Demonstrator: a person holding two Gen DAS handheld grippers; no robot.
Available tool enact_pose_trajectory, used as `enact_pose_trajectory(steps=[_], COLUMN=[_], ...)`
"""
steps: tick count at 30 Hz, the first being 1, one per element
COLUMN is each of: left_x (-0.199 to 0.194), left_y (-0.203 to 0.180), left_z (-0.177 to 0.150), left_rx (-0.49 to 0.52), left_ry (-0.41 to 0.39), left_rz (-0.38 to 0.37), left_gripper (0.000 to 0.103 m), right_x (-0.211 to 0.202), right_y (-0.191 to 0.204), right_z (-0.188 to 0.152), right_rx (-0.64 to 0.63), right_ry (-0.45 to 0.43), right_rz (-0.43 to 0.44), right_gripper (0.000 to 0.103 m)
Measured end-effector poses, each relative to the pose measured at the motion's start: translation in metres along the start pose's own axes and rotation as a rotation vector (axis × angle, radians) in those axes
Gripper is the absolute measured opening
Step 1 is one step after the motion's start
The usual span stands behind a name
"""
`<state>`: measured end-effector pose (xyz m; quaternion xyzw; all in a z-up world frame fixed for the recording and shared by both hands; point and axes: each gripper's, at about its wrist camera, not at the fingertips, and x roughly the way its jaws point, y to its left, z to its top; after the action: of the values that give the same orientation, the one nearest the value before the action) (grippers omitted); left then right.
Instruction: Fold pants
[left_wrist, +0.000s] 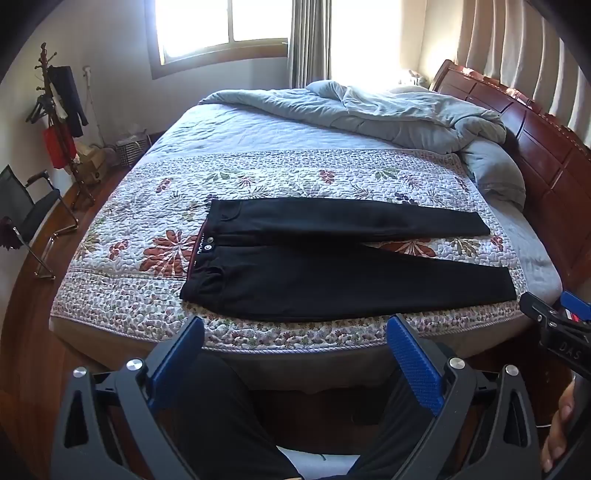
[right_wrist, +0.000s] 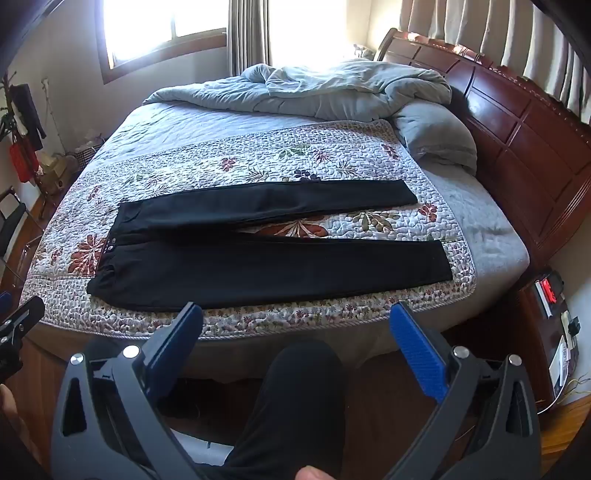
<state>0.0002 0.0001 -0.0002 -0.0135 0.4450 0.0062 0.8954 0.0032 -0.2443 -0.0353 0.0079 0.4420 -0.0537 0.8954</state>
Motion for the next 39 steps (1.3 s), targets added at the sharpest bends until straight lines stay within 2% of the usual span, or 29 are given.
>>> enact_pose_trajectory(steps=[15,39], left_x=[-0.008,-0.001], left_y=[-0.001,-0.004], left_z=[0.008,0.002], left_rx=[0.005,0.000], left_ry=[0.000,-0.007], left_rz=[0.010,0.010], left_gripper=[0.099,0.099], right_x=[0.003,-0.001], right_y=[0.006,0.004], right_z=[0.002,0.003], right_rx=[-0.003,-0.001], right_ry=[0.003,0.001], right_rz=[0.001,0.010], right_gripper=[0.101,0.101])
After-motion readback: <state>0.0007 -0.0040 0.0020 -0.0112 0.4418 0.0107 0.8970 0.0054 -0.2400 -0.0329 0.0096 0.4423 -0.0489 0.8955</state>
